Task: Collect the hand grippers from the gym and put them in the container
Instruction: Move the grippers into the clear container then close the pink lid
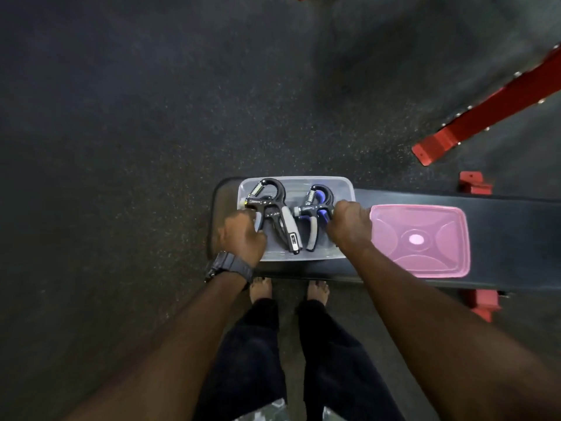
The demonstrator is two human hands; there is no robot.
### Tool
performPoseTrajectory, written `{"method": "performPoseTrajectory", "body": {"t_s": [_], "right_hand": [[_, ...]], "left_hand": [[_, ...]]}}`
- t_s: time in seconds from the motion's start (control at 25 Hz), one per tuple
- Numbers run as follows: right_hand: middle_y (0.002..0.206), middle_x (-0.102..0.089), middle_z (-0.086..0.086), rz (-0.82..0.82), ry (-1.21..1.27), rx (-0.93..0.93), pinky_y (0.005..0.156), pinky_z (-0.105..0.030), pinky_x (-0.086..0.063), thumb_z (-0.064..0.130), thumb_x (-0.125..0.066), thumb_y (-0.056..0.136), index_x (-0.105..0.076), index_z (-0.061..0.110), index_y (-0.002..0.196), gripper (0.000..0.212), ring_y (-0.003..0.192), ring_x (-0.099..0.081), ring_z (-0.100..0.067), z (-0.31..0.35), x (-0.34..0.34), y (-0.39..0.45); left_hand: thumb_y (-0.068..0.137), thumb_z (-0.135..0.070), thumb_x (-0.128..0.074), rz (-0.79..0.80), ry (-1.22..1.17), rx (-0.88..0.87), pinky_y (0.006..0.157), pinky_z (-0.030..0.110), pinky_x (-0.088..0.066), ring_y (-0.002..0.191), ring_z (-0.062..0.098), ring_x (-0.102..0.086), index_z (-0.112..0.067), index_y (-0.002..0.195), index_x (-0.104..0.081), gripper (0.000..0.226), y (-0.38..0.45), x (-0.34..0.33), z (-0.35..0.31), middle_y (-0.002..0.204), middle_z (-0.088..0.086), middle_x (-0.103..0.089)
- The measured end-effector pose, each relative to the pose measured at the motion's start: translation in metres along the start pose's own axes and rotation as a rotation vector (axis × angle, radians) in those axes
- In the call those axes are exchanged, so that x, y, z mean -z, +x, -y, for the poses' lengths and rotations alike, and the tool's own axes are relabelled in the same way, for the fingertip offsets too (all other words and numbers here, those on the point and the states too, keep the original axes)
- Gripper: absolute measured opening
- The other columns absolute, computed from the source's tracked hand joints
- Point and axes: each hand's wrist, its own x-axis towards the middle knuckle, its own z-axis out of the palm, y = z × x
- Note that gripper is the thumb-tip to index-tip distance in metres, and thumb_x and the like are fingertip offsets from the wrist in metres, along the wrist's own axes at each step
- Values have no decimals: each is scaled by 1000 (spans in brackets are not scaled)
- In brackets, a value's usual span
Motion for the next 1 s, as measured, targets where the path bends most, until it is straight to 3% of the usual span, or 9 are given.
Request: {"method": "performPoseTrajectory", "body": {"t_s": [0.2, 0.36, 0.48, 0.6, 0.68, 0.8, 0.92, 1.0], "right_hand": [[118, -63, -19, 56, -132, 91, 86, -39, -53, 5, -52, 96, -61, 4, 120, 25, 109, -65, -36, 9, -29, 29], [115, -62, -20, 49, -27, 111, 84, -40, -51, 9, -57, 95, -62, 1, 117, 24, 106, -64, -37, 0, -36, 28], [107, -73, -13, 9, 460, 69, 85, -36, -52, 16, -64, 93, -73, 6, 107, 20, 98, -68, -30, 1, -26, 15], [101, -76, -6, 271, 1059, -61, 92, -45, -57, 11, -64, 94, -76, 12, 103, 15, 94, -70, -20, 13, -12, -3], [100, -74, -9, 445, 1289, -54, 89, -36, -59, 11, -61, 97, -74, 13, 98, 14, 95, -68, -21, 18, -4, -11], [90, -73, -7, 490, 1297, 78, 76, -26, -56, 13, -62, 97, -74, 16, 90, 14, 86, -65, -18, 20, 1, -16], [87, -73, -17, 444, 1190, 86, 78, -40, -57, 11, -69, 92, -73, 5, 89, 8, 81, -63, -21, 23, -8, -17], [86, -75, -16, 336, 985, 85, 80, -46, -57, 17, -74, 88, -75, 4, 90, 13, 76, -66, -16, 26, -16, -14]], "left_hand": [[80, -16, -70, -31, -51, -32, 79, 31, -48, 102, 34, -66, -13, 109, -69, 29, 11, -12, -8, 110, 11, -71], [78, -15, -73, -15, -121, -16, 72, 21, -40, 91, 26, -67, -18, 102, -72, 24, 18, -20, -14, 96, 4, -73], [76, -13, -77, 65, -298, 67, 78, 30, -55, 81, 23, -66, -16, 101, -72, 26, 23, -30, -20, 83, 1, -68], [74, 0, -77, 181, -673, 148, 85, 45, -57, 80, 22, -65, -15, 94, -70, 26, 19, -34, -30, 82, 2, -68], [75, 8, -74, 242, -916, 178, 84, 46, -56, 82, 25, -65, -14, 88, -69, 26, 14, -35, -29, 82, 5, -71], [73, -4, -81, 309, -970, 151, 82, 44, -56, 87, 27, -66, -13, 85, -73, 18, 8, -31, -13, 84, 7, -73], [80, 5, -71, 344, -956, 184, 83, 39, -60, 99, 32, -67, -2, 104, -71, 25, 10, -22, 12, 105, 18, -71], [89, 6, -58, 227, -1004, 350, 82, 39, -60, 99, 33, -69, -6, 104, -68, 22, 14, -11, 30, 106, 18, -71]]}}
